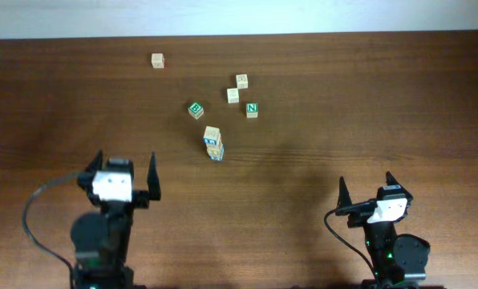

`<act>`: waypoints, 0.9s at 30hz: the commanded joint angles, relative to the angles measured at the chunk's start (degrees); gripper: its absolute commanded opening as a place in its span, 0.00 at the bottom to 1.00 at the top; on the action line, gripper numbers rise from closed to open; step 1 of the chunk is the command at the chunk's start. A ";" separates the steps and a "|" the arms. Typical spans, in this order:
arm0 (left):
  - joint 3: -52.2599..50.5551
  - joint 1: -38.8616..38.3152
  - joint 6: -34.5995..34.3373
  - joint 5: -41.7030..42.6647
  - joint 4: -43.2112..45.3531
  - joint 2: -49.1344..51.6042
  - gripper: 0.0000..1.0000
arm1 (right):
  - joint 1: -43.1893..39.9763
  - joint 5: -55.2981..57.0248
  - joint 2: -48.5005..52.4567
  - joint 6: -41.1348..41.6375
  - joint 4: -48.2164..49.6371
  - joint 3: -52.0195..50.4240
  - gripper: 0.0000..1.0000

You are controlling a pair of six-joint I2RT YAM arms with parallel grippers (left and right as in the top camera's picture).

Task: Rotate 5 blocks

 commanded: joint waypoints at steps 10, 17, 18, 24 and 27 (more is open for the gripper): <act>-14.69 1.73 5.73 -1.75 -1.51 -22.80 0.99 | -0.42 0.50 -0.48 0.02 -0.02 -0.52 0.98; -14.67 1.66 5.68 -2.49 -9.20 -24.61 0.99 | -0.42 0.50 -0.48 0.02 0.00 -0.52 0.98; -14.67 1.66 5.70 -2.49 -9.20 -24.61 0.99 | -0.42 0.50 -0.48 0.02 -0.02 -0.52 0.98; -14.67 1.66 5.70 -2.51 -9.20 -24.57 0.99 | -0.42 0.50 -0.48 0.02 0.00 -0.52 0.98; -14.67 1.68 5.70 -2.51 -9.20 -24.57 0.99 | -0.42 0.50 -0.48 0.02 0.00 -0.52 0.98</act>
